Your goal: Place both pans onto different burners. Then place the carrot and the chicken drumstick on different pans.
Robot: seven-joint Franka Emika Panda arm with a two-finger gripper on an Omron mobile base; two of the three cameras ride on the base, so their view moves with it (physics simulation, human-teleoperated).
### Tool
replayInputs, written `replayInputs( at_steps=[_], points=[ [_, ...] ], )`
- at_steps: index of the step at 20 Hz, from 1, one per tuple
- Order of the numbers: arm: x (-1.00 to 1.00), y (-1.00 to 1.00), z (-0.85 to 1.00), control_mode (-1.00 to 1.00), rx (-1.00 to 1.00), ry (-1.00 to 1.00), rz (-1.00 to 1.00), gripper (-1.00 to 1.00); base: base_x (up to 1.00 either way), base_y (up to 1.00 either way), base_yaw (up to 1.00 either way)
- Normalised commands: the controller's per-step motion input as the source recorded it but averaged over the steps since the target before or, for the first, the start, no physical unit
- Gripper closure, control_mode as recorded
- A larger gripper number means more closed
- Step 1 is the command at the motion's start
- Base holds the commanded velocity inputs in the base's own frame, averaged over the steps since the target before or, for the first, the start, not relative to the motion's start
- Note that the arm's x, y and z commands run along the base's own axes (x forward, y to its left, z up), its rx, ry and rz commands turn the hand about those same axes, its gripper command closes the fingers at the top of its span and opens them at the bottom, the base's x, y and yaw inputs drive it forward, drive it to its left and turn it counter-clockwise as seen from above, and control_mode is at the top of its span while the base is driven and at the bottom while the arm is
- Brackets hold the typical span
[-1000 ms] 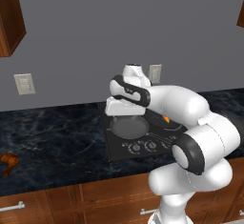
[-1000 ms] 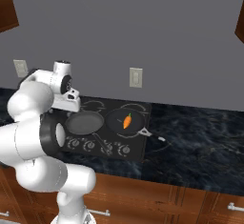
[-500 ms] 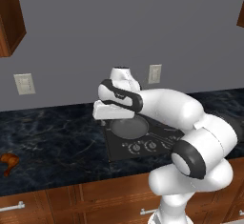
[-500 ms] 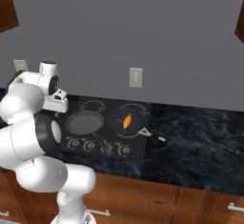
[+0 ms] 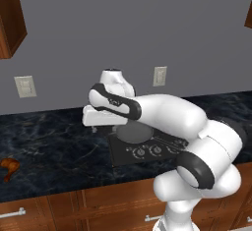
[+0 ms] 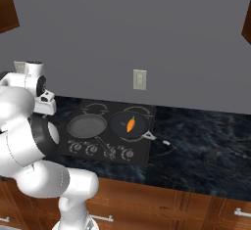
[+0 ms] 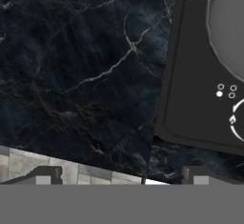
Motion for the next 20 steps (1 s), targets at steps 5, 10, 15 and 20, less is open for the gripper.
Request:
replayInputs(
  at_steps=[5, 10, 15, 20],
  points=[
    [-0.24, 0.43, 0.12, -1.00, 0.00, 0.00, 0.00, -1.00, 0.00, 0.00, 0.00],
    [-0.30, 0.47, 0.11, -1.00, 0.00, 0.00, 0.00, -1.00, 0.00, 0.00, 0.00],
    [-0.30, 0.41, 0.06, -1.00, 0.00, -0.01, 0.00, -1.00, 0.00, 0.00, 0.00],
    [-0.09, 0.38, 0.00, -1.00, 0.00, -0.06, 0.00, -1.00, 0.00, 0.00, 0.00]
  ],
)
